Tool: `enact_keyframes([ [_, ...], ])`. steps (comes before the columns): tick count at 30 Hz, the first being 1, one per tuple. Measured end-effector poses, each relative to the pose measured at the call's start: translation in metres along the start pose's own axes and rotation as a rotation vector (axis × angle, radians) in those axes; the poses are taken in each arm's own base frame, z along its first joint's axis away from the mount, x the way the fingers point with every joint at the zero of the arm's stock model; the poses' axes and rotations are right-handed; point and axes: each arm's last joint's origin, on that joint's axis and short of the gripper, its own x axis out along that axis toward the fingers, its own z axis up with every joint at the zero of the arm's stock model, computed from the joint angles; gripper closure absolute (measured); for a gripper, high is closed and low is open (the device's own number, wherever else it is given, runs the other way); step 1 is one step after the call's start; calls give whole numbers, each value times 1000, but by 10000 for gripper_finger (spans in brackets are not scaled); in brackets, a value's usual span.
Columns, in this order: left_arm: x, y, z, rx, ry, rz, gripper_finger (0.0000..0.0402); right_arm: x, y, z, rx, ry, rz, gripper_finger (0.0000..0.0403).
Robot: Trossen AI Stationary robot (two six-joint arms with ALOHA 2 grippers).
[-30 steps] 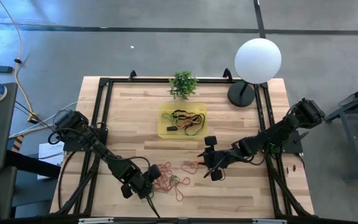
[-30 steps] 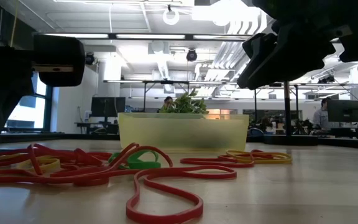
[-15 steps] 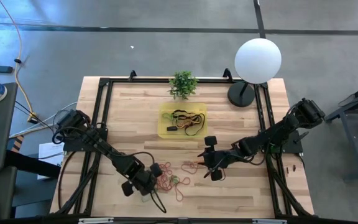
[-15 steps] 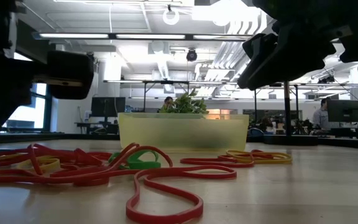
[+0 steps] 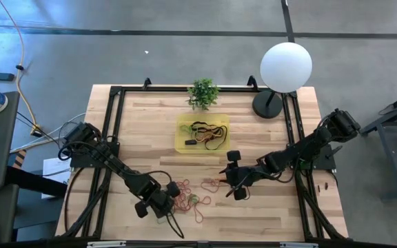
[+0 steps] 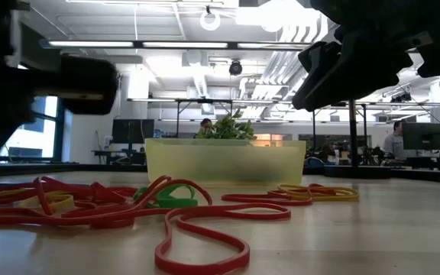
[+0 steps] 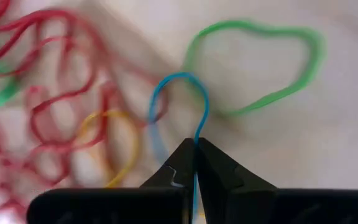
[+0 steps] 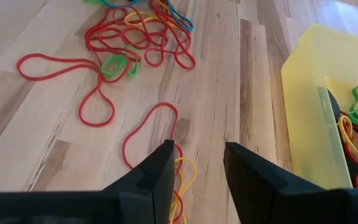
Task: Pick and place rubber bands into bin
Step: Put the blue rubber band into the yellow bin
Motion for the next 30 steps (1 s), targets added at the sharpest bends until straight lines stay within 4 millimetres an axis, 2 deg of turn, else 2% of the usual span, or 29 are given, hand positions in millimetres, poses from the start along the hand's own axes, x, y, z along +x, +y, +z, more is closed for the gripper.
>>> enact_keyframes([
  [8,-27,11,18,18,88,56,401,0,0,-3,24,27,-2,274],
  [17,-77,26,41,123,217,195,401,0,0,-4,36,36,-3,274],
  [23,-107,49,41,137,318,305,401,0,0,-4,35,38,-3,274],
  [30,-122,94,19,148,413,378,401,0,0,-4,51,41,-3,274],
])
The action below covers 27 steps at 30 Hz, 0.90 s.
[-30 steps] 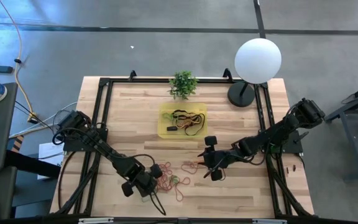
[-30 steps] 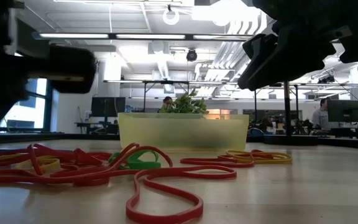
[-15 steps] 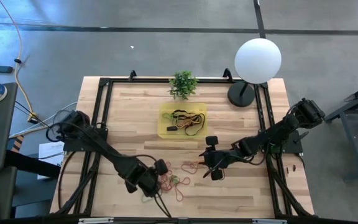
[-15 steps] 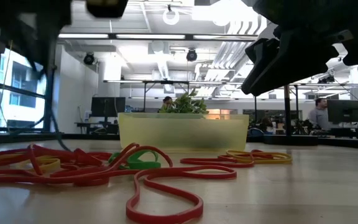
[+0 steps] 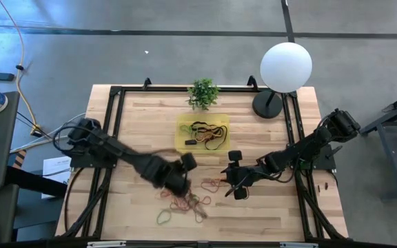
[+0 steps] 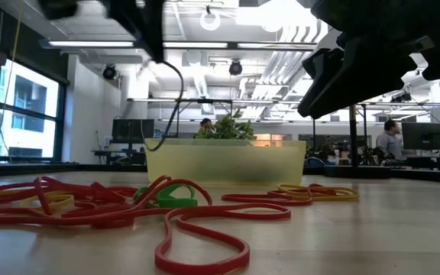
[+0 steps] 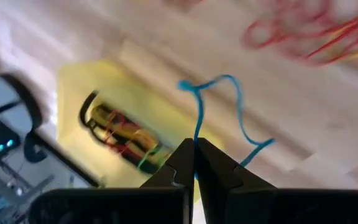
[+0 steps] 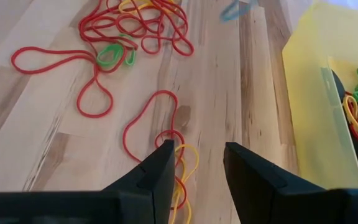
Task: Pick and place rubber bands into bin
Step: Put the blue rubber band into the yellow bin
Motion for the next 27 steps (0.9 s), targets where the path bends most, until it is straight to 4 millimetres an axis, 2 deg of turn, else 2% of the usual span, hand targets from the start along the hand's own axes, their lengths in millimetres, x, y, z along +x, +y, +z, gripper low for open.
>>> enact_keyframes([
  [9,22,60,-57,-70,64,11,402,0,0,0,17,0,-6,274],
  [16,28,100,-91,-123,-19,69,402,0,-1,0,17,-4,-35,274],
  [22,42,119,-120,-195,-148,49,402,0,-1,0,17,-2,-35,274],
  [27,49,123,-133,-221,-214,7,402,0,-1,-1,12,9,-39,274],
])
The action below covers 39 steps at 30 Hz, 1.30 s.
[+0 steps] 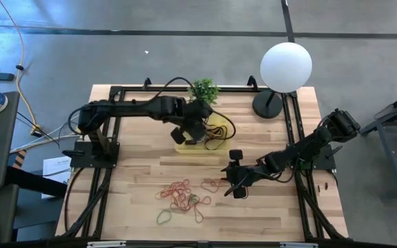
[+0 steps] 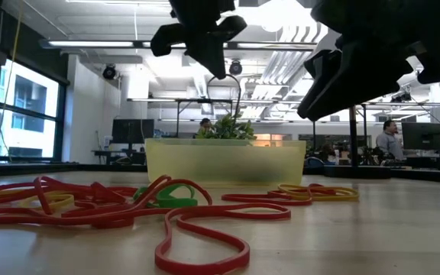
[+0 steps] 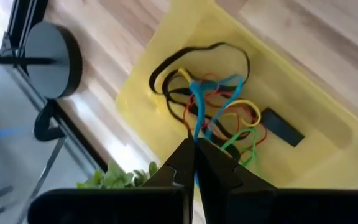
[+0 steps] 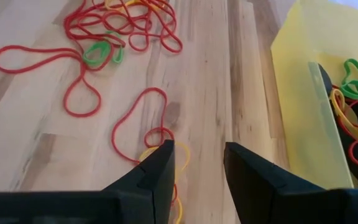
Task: Pick and place rubber bands into bin
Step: Put the blue rubber band into the yellow bin, then put the yellow rubber band into the yellow bin
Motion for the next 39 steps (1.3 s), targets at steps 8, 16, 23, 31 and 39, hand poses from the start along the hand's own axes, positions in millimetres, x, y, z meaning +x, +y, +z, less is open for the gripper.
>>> enact_keyframes([
  [8,2,5,-10,-46,-53,-32,398,0,-1,-1,-3,3,-39,274],
  [16,15,3,-9,-59,-25,-68,342,0,-1,-1,-2,2,-39,274],
  [23,23,2,-9,-49,-6,-88,279,0,-1,-1,8,2,-39,274],
  [31,10,-13,-10,-84,-14,-230,265,0,-2,-3,29,29,-41,274],
  [39,-8,-58,24,-66,-10,-498,294,3,1,-10,85,91,17,274],
])
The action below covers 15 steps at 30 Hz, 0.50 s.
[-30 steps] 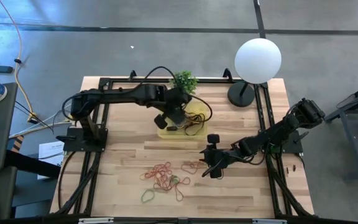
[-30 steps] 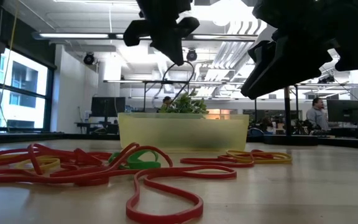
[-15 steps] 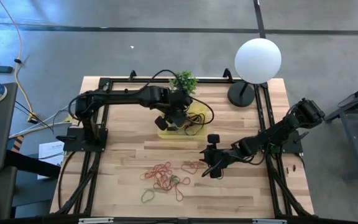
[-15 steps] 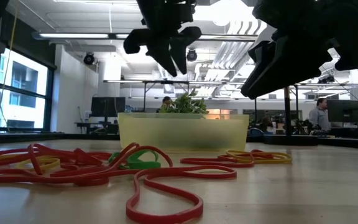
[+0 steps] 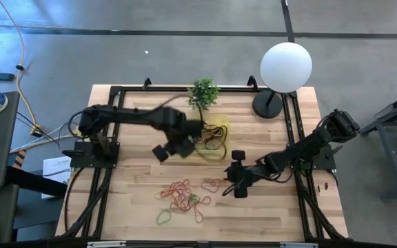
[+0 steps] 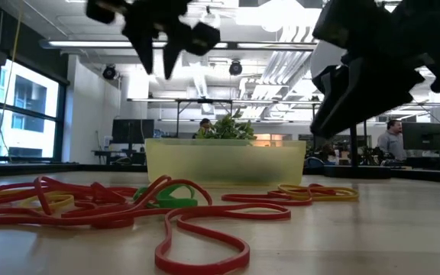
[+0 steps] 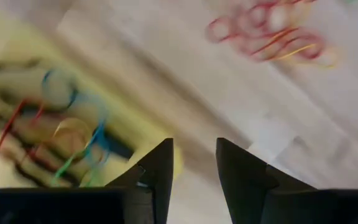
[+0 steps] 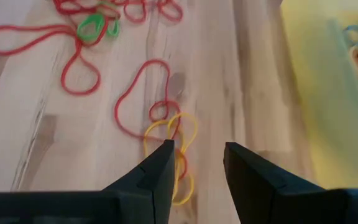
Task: Pick and place rubber bands into bin
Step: Put the yellow rubber band into the yellow bin
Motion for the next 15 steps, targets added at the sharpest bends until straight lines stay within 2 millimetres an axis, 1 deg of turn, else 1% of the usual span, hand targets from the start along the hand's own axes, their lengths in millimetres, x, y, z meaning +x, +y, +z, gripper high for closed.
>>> enact_keyframes([
  [4,4,-23,24,60,4,-23,307,11,4,-5,6,30,32,274],
  [9,9,-53,46,75,54,-40,316,28,9,-12,-3,43,48,274],
  [12,19,-76,53,71,109,-39,318,35,12,-12,-25,15,55,274],
  [15,29,-104,51,54,149,-19,318,36,13,-9,-50,-23,55,274],
])
